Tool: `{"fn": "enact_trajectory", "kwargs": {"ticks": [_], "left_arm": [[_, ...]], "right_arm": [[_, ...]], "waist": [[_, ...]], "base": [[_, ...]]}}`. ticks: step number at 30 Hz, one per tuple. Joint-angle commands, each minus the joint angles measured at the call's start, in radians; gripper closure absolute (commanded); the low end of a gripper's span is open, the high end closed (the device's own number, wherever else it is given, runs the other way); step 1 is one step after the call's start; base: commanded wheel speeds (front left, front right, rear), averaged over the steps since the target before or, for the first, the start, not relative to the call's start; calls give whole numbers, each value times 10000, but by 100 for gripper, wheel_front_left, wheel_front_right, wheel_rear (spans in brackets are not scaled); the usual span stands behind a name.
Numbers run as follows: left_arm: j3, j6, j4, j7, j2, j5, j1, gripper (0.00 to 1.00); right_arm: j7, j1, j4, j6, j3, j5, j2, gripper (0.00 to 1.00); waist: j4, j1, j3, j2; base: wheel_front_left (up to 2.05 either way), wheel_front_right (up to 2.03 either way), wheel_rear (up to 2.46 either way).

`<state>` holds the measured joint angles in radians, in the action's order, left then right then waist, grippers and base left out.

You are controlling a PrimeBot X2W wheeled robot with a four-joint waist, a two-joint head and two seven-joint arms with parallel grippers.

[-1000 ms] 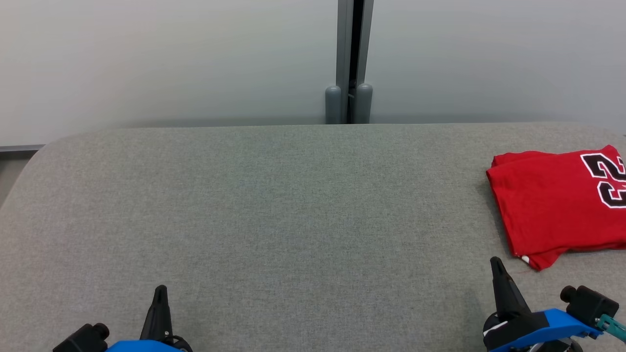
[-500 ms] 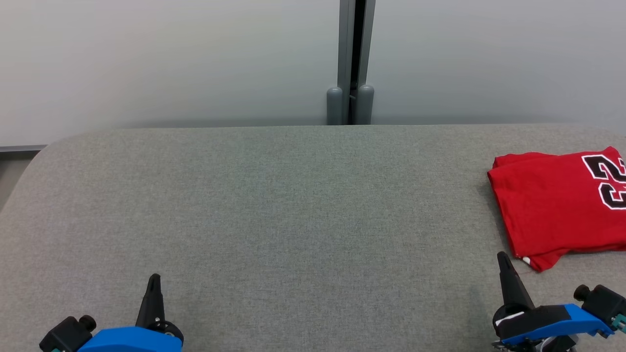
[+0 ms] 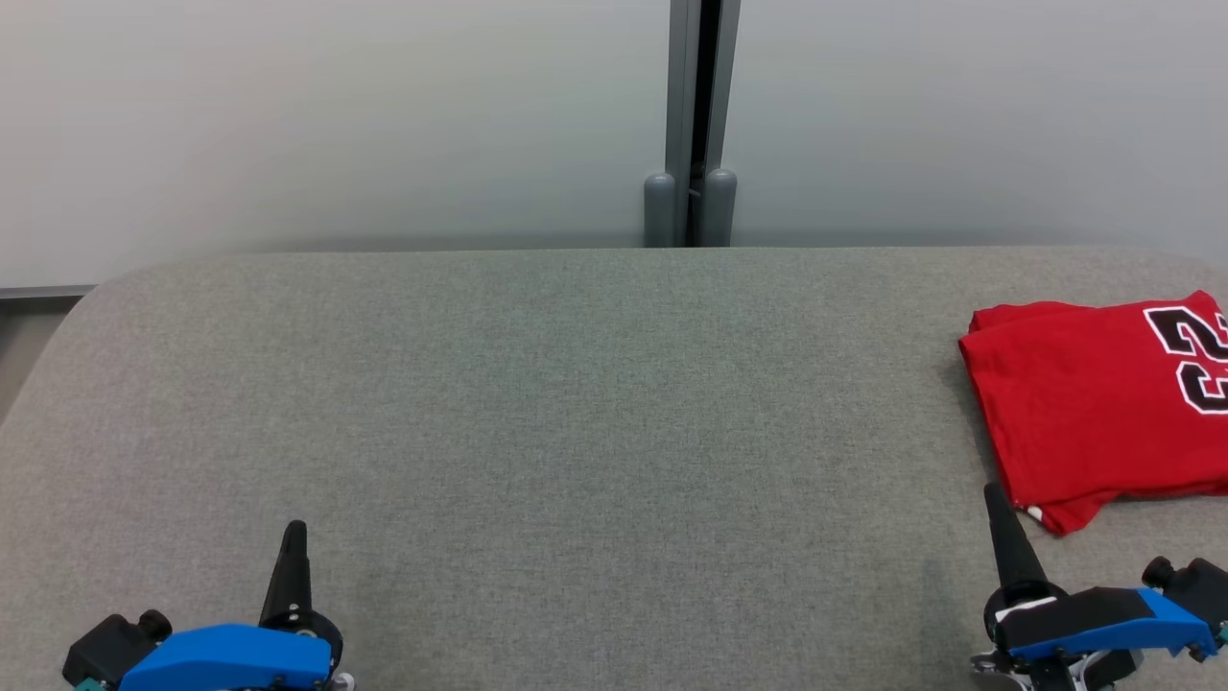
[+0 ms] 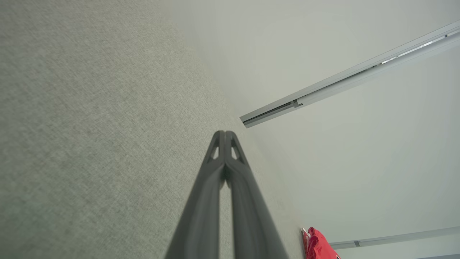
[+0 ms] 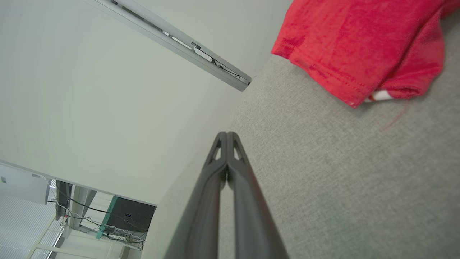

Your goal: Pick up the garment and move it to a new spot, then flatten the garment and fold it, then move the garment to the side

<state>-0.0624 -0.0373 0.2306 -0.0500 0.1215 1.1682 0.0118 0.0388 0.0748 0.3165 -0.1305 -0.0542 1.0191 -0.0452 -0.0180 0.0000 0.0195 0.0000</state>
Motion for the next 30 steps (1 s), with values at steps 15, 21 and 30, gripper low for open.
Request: {"fn": "enact_trajectory", "kwargs": {"ticks": [15, 21, 30], "left_arm": [[547, -323, -3, 476, -167, 1376, -560, 100], [720, -413, 15, 623, -225, 1803, -674, 100], [935, -545, 43, 835, -327, 2408, -812, 100]], "right_arm": [[-471, 280, -321, -3, -202, 1796, -56, 100], [-619, 308, -382, -3, -262, 2359, -59, 100], [-825, 309, -459, -3, -340, 3157, -63, 100]], "waist": [[41, 0, -37, 0], [57, 0, -51, 0], [80, 0, -73, 0]], "base": [[0, 0, 0], [0, 0, 0], [0, 0, 0]]}}
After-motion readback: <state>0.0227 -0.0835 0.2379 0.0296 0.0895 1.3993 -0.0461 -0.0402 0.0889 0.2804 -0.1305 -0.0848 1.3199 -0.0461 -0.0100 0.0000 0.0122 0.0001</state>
